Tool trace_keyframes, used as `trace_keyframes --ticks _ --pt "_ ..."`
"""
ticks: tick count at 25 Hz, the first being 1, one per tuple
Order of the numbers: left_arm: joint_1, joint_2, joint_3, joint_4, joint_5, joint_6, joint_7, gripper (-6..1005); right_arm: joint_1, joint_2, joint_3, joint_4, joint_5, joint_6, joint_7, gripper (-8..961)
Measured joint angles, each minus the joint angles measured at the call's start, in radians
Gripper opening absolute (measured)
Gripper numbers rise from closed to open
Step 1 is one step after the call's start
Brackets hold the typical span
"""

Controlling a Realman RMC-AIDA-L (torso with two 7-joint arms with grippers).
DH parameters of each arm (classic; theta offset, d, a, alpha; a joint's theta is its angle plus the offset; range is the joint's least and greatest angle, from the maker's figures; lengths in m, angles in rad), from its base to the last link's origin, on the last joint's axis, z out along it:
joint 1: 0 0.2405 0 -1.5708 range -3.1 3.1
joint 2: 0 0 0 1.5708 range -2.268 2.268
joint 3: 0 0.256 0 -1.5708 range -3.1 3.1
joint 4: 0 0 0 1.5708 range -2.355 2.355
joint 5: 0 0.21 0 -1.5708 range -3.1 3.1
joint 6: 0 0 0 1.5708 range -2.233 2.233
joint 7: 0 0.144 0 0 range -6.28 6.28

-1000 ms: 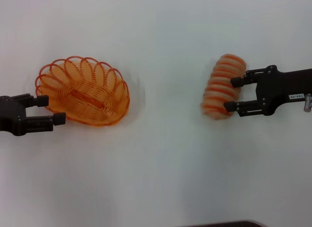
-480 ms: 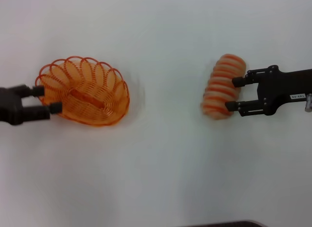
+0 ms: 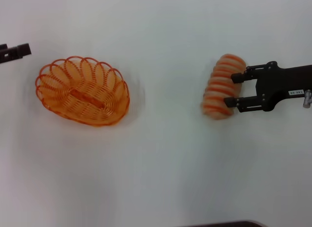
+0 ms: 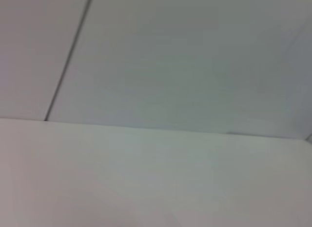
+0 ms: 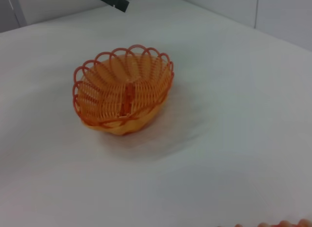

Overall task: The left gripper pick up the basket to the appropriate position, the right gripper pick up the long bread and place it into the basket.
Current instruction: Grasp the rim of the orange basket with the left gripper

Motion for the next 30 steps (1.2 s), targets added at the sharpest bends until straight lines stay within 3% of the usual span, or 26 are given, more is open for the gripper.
trace_keyframes --ticks 5,6,7,12,17,30 --pt "-0.018 0.003 0.172 0.081 0.029 -0.063 -0.131 887 0.001 -0.001 0.000 -0.001 0.000 0.004 -0.001 721" --pt "-0.018 0.003 0.172 0.081 0.029 -0.063 -0.131 886 0.001 -0.001 0.000 -0.001 0.000 0.004 -0.001 721" --pt "-0.040 0.008 0.237 0.107 0.093 -0.070 -0.187 886 0.001 -0.002 0.000 -0.001 0.000 0.004 -0.001 721" --pt "-0.108 0.006 0.332 0.134 0.228 -0.060 -0.283 886 0.003 -0.003 0.000 -0.001 0.000 0.004 0.001 723" --pt "-0.136 0.001 0.396 0.136 0.283 -0.073 -0.315 885 0.002 -0.003 0.000 -0.002 0.000 0.004 0.003 721" --pt "-0.166 -0.051 0.494 0.135 0.439 -0.139 -0.372 884 0.004 -0.003 0.000 -0.001 0.000 0.004 0.001 716"
